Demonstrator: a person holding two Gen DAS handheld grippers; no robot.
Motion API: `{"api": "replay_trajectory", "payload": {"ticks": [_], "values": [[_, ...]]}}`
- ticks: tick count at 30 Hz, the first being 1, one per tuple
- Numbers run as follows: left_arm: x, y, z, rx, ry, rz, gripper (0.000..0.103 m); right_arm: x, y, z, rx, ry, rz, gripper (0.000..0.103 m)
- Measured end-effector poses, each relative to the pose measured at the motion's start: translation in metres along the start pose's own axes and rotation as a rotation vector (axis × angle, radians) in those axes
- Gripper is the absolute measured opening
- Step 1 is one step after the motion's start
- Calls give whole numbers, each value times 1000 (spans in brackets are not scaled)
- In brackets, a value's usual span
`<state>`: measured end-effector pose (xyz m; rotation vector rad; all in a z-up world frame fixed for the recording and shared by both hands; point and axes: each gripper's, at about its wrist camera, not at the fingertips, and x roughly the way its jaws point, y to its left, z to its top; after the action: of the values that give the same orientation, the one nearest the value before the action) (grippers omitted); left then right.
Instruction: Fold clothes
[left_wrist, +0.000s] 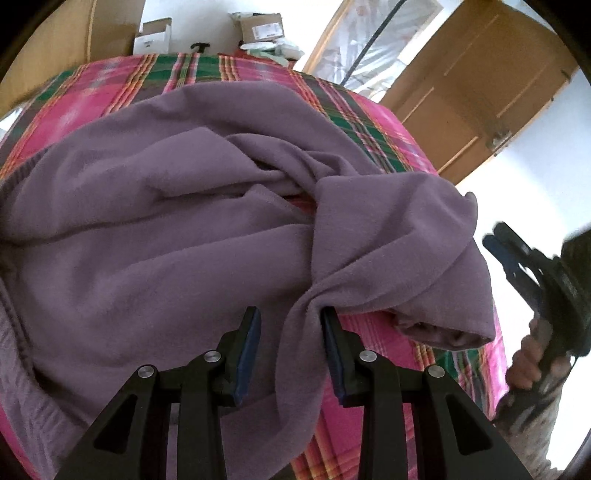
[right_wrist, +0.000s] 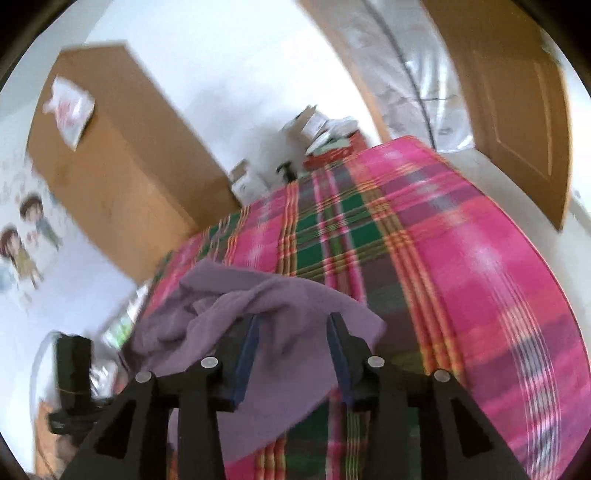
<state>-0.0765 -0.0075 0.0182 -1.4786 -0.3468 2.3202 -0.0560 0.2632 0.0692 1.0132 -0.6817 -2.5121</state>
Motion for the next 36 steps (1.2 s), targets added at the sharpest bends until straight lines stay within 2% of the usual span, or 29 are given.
{"api": "replay_trajectory", "payload": {"ticks": [1, 3, 9, 12, 21, 26, 31, 36], "values": [[0, 0, 0, -3, 0, -3, 34, -8, -7, -6, 51, -16, 8, 48], [1, 1, 0, -9, 0, -8, 34, -15, -21, -20, 134, -5, 25, 50], [0, 0, 1, -27, 1, -24, 34, 14, -35, -46, 246, 124, 99, 52], [1, -1, 2, -27, -1, -24, 34, 25, -30, -45, 255, 118, 164, 52], [6, 2, 6, -39, 5, -48, 34, 52, -16, -26, 261, 119, 237, 52], [7, 4, 5, -49, 0, -65, 34, 72, -1, -19, 242, 131, 258, 42], [6, 9, 5, -70, -5, -89, 34, 80, 13, -13, 203, 127, 248, 14], [6, 9, 6, -79, -8, -112, 29, 65, 17, -6, 157, 81, 219, 8]]}}
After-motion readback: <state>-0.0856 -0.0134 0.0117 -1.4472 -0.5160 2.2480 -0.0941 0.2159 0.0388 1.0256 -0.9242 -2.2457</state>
